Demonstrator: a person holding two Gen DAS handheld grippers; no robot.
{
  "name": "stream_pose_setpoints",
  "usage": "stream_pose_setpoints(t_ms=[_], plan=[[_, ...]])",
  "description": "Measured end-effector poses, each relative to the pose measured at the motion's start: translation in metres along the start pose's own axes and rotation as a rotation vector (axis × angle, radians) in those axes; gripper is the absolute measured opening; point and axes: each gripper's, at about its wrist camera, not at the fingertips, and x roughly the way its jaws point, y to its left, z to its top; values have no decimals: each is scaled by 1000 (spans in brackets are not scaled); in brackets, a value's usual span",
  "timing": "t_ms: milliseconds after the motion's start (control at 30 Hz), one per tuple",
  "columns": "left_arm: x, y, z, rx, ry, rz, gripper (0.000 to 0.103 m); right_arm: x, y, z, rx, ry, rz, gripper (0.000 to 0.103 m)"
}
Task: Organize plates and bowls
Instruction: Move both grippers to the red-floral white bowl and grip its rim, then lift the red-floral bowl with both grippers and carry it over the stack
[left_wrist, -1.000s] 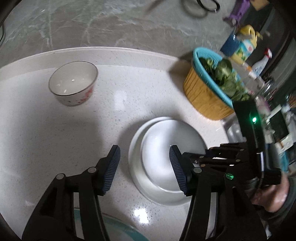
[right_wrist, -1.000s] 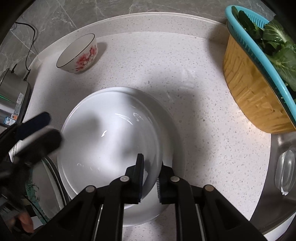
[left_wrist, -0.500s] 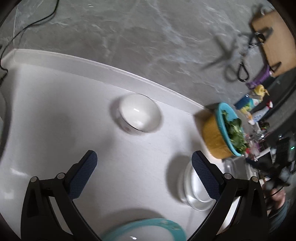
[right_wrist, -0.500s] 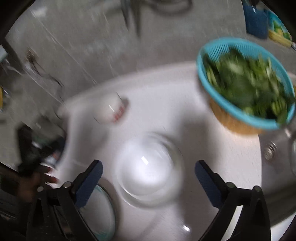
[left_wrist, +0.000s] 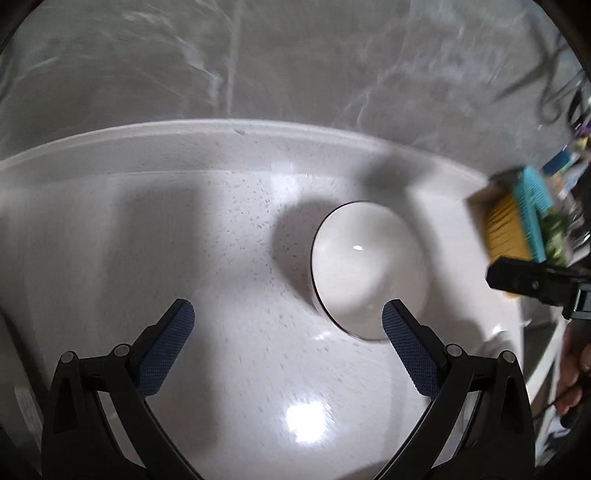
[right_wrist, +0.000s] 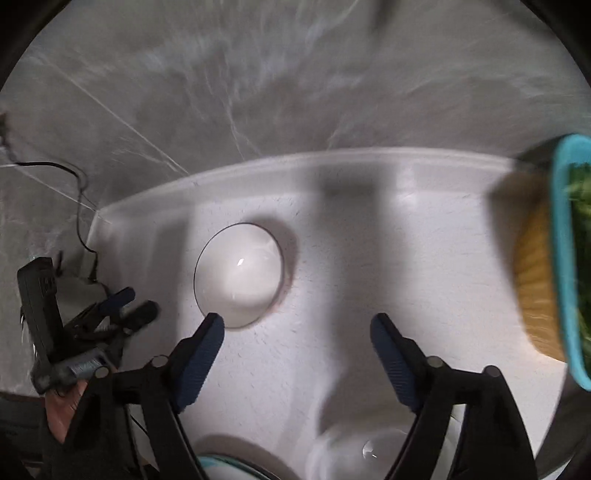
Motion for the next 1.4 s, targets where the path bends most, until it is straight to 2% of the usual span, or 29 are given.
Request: stream_pose_setpoints(t_ms=[67, 133, 200, 233, 300, 367, 467, 500, 567, 633, 667, 700, 1067, 1400], plan=[[16, 1, 7, 14, 14, 9, 102, 21, 4, 10, 21, 20, -47, 81], [32, 5, 14, 18, 29, -2, 102, 39, 7, 17, 22, 43, -31, 79], [45, 12, 20, 12, 40, -15, 102, 50, 4, 20, 31, 60, -52, 78], [50, 14, 22, 11, 44, -22, 99, 56, 2, 22, 38, 67, -60, 78], [59, 19, 25, 12, 56, -42, 84, 67, -3, 25, 66, 77, -41, 77], [71, 24, 30, 13, 77, -64, 56, 75, -7, 28, 94, 85, -11, 73], [84, 26, 33, 18, 101, -92, 45, 87, -4, 31, 82, 110, -15, 72], [87, 26, 34, 23, 104, -107, 41, 92, -3, 32, 84, 120, -7, 69], [90, 23, 34, 33, 103, -120, 26, 100, -2, 32, 88, 142, 11, 59], [93, 18, 35, 60, 104, -120, 16, 108, 1, 31, 83, 170, 18, 32], [94, 17, 36, 69, 109, -125, 11, 114, 1, 30, 85, 188, 22, 24], [96, 16, 37, 74, 116, -123, 10, 116, 1, 30, 88, 193, 22, 14], [97, 4, 34, 62, 122, -129, 8, 120, 3, 27, 105, 173, 30, 14], [68, -15, 30, 61, 107, -140, 8, 96, 3, 21, 88, 154, 42, 14]])
